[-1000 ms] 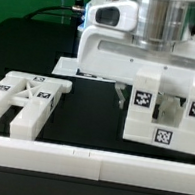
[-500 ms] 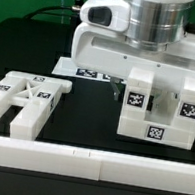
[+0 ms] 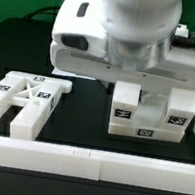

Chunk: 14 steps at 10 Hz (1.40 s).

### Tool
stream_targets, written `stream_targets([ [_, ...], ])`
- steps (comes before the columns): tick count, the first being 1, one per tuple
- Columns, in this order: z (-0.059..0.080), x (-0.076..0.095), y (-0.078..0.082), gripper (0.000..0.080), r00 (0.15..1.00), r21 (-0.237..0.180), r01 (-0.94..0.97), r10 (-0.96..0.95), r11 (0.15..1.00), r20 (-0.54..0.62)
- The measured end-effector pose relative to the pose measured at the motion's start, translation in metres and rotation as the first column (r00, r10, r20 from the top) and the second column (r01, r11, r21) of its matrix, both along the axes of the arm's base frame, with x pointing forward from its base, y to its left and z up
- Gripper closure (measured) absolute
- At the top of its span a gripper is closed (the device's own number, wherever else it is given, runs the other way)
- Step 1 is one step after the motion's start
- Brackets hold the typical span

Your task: Assemble chair

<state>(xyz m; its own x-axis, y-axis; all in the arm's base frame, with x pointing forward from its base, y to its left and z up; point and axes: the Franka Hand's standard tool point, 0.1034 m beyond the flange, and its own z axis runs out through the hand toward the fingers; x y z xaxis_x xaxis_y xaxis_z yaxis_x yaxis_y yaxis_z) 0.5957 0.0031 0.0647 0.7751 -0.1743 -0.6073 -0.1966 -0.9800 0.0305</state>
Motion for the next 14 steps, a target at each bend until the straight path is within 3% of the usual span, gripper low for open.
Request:
stream_targets([
  [3,-0.007,-0.016,-0.001,0.0468,0.979,0.027,-0.016,0.021,1.000,-0.201],
  [6,0.008,-0.057,0.005,0.0468,0.930,0.041,-0.009,0.024,0.999,-0.367],
  [7,0.003,-0.053,0.005,0.0468,0.931,0.039,-0.013,0.026,0.999,-0.364],
  [9,0.008,-0.058,0.006,0.0468,0.933,0.025,-0.002,0.011,1.000,-0.360],
  [14,-0.014,-0.066,-0.001,0.0468,0.919,-0.002,0.024,-0.023,1.000,-0.393],
])
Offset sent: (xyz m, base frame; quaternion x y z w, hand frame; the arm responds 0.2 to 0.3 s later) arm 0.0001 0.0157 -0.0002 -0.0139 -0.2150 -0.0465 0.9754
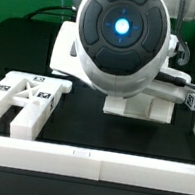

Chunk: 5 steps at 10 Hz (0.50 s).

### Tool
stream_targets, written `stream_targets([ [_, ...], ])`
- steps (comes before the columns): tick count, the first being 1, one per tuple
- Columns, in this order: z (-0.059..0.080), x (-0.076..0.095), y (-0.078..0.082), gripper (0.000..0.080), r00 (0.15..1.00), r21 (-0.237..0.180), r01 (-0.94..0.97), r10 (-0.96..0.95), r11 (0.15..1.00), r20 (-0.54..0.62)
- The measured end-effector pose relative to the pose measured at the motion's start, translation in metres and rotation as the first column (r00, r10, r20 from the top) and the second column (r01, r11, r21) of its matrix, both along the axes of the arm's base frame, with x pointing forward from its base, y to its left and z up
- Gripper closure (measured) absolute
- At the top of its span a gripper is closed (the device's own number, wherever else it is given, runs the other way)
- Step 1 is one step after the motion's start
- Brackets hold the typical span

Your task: Assemble chair

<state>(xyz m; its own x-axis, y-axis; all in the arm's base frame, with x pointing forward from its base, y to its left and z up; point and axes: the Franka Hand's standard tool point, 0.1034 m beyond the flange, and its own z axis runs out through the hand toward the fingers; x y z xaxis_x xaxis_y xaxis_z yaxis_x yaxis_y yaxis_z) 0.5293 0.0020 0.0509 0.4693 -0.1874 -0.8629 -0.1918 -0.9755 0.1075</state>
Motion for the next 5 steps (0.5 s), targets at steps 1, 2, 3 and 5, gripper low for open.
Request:
stream_targets([
  [1,0.0001,0.0001,0.0000,0.0468,1.000,0.000,0.000,0.000,1.000,0.000],
  [2,0.0000,0.0001,-0.0001,0.0263,1.000,0.000,0.000,0.000,1.000,0.000],
  [3,-0.0001,0.0000,-0.0001,0.0181,1.000,0.000,0.000,0.000,1.000,0.000],
  [5,-0.0003,-0.0001,-0.0001,0.0159,1.000,0.000,0.000,0.000,1.000,0.000],
])
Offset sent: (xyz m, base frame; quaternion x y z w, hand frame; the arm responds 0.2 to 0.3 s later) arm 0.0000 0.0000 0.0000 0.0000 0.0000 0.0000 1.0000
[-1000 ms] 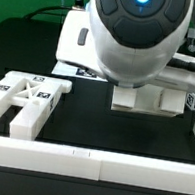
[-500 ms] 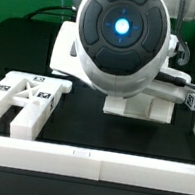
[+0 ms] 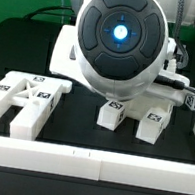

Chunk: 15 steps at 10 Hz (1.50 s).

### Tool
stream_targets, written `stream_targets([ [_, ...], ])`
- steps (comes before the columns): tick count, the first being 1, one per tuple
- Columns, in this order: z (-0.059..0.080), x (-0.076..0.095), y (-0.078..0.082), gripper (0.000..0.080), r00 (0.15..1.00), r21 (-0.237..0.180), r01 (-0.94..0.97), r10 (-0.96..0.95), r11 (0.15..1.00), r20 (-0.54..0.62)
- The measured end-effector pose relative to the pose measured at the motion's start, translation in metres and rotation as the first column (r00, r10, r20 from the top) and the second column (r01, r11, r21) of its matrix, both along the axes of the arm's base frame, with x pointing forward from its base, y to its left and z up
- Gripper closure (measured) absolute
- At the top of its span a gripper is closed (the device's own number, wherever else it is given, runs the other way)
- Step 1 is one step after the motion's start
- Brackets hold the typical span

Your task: Assemble chair

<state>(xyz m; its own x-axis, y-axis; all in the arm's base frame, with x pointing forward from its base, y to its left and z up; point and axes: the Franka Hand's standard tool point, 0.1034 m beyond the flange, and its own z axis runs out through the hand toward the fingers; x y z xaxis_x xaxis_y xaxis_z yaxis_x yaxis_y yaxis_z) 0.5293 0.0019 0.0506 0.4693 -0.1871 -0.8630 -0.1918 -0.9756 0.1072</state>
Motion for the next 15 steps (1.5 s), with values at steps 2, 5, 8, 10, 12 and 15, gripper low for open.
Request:
stream_targets([
  [2,-0.002,0.001,-0.004,0.0152,1.000,0.025,-0.008,0.008,1.000,0.004],
  [5,-0.004,0.000,-0.008,0.0150,1.000,0.027,-0.004,0.004,1.000,0.002],
  [8,-0.002,0.013,-0.009,0.0150,0.997,0.032,-0.013,0.010,0.999,0.072],
  [10,-0.006,0.031,-0.005,0.0150,0.964,0.008,-0.015,0.012,1.000,0.265],
  [12,-0.005,0.031,-0.004,0.0150,0.932,-0.006,-0.008,0.010,1.000,0.362],
  [15,0.005,0.040,-0.014,0.0150,0.828,0.007,-0.069,0.053,0.998,0.558],
])
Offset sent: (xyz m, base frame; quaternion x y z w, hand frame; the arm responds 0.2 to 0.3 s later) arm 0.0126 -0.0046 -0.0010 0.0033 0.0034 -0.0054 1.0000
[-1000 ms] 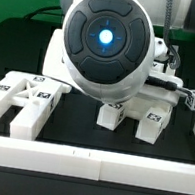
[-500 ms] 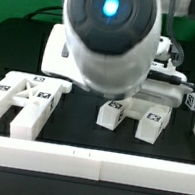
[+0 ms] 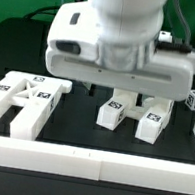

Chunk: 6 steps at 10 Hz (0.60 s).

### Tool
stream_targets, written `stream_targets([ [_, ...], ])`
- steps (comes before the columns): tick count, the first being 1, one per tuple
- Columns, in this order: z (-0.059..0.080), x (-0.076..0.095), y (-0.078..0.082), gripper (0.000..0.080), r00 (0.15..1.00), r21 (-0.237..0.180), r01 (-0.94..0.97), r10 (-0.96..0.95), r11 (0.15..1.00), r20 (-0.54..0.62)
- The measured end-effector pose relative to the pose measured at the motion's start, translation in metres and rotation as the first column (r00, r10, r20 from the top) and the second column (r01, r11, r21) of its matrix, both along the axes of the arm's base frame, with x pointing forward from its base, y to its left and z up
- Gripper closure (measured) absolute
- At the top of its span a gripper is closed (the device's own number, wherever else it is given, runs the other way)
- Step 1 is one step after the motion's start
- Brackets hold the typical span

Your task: Assemble chair

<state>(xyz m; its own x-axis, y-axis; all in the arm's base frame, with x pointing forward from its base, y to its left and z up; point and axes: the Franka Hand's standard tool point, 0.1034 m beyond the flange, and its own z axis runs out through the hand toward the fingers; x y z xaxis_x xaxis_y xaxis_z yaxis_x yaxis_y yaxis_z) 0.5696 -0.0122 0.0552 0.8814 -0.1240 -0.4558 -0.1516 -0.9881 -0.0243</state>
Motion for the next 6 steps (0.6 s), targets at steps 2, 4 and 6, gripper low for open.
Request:
stream_targets([
  [2,0.011,0.008,-0.016,0.0150,0.987,-0.005,-0.030,0.030,1.000,0.157],
  [4,0.011,0.017,-0.021,0.0150,0.955,-0.034,-0.022,0.031,0.999,0.295],
  [6,0.010,0.013,-0.022,0.0150,0.943,-0.043,-0.018,0.032,0.999,0.330],
])
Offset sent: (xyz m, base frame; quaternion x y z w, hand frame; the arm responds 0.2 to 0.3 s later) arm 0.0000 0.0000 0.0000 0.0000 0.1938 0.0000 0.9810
